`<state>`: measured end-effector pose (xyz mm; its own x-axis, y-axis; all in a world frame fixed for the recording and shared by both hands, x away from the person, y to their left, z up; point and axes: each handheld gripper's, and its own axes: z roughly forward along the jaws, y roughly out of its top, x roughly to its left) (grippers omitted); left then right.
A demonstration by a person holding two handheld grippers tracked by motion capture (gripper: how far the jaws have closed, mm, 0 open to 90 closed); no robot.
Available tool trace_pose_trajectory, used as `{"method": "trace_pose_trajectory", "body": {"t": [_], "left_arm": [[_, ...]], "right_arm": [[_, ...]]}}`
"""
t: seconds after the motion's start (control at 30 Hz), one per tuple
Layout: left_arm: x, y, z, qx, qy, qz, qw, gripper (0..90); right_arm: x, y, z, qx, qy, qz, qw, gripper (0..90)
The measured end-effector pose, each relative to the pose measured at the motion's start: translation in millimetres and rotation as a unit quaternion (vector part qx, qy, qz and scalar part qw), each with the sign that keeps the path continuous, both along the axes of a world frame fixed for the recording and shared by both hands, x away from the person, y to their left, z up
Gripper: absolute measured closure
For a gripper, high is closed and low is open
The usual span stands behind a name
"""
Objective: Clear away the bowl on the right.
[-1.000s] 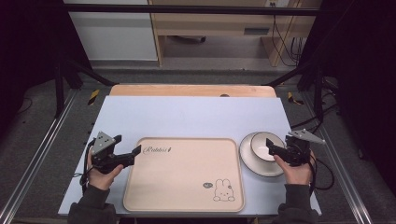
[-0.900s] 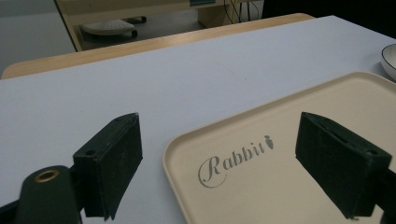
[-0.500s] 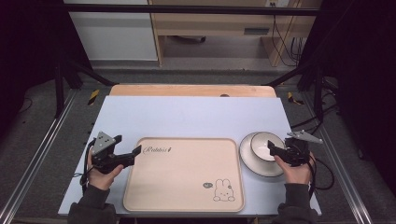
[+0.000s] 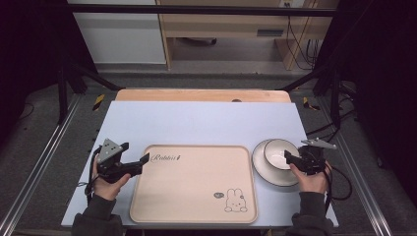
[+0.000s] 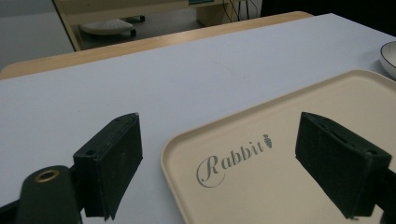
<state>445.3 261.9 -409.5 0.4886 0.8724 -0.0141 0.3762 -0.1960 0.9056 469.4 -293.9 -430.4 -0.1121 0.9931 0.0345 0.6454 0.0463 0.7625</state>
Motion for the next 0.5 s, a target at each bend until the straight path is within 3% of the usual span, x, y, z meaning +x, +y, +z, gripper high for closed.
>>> {"method": "trace_pose_trajectory", "body": {"t": [0.5], "left_arm": [[0.1,-0.5,-0.4,0.001,0.001,-0.001,1.0000,14.5]], "right_arm": [[5.3,-6.1,-7.1,-0.003,0.041,-0.013,0.9991,57.5]]}}
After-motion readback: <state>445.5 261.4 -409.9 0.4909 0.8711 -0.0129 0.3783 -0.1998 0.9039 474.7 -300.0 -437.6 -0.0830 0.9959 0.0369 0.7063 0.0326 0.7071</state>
